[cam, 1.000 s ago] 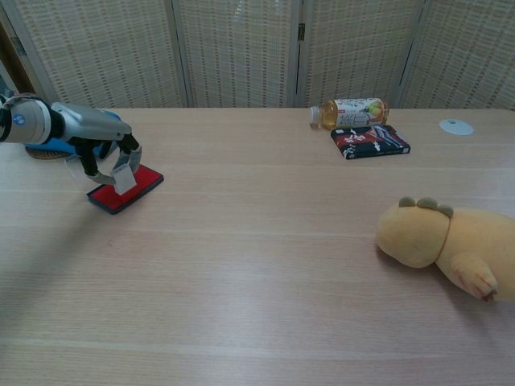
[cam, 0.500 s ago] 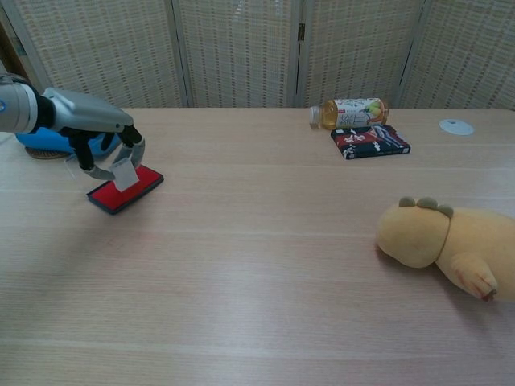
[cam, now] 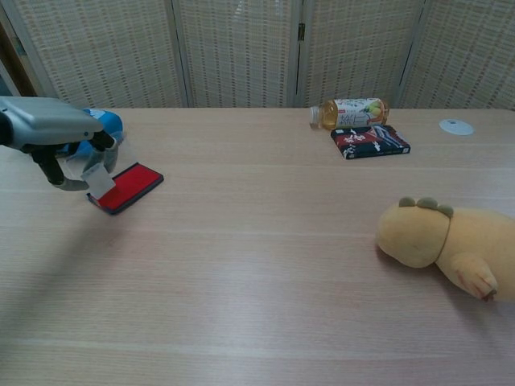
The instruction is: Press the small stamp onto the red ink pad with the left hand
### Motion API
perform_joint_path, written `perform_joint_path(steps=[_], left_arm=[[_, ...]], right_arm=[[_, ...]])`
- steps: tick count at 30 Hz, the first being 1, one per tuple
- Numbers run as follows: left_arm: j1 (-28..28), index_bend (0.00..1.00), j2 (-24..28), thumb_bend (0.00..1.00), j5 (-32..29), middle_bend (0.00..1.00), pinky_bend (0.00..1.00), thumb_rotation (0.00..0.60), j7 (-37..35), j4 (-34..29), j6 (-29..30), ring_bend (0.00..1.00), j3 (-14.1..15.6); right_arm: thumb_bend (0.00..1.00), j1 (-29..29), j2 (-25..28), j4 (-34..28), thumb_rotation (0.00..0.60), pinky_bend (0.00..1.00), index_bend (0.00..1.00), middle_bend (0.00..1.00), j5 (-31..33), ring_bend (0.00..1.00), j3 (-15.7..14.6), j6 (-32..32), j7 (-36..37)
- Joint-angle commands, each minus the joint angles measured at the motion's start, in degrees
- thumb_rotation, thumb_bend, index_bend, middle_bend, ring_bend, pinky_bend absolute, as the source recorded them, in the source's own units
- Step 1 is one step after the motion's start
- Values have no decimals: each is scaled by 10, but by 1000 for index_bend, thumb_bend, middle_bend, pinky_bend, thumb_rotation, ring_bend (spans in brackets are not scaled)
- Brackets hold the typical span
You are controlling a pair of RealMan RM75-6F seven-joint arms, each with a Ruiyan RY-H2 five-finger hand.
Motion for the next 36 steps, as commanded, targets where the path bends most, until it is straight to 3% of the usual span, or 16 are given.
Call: perform_joint_path(steps=[1,14,28,32,36], left_arm=[[20,647,-18,328,-13,504,404,600,26,-3,27,280,12],[56,644,-43,328,-21,504,404,600,51,6,57,280,21],[60,630,-71,327,-20,504,404,600,22,66,13,281,13],[62,593,-73,328,-12,475,404,600,10,75,5,281,10],[65,487,-73,328,0,430,404,600,-4,80,4,272,8]], right_arm=[[192,-1,1,0,600,0,0,0,-15,0,-7,7,1],[193,-4,1,-1,600,0,0,0,-41,0,-19,25,-2],[192,-3,1,1,600,0,0,0,-40,0,-22,32,-1],[192,-3,1,1,600,0,0,0,-39,0,-22,32,-2],[192,-3,1,0,600,0,0,0,-38,0,-23,33,-3]])
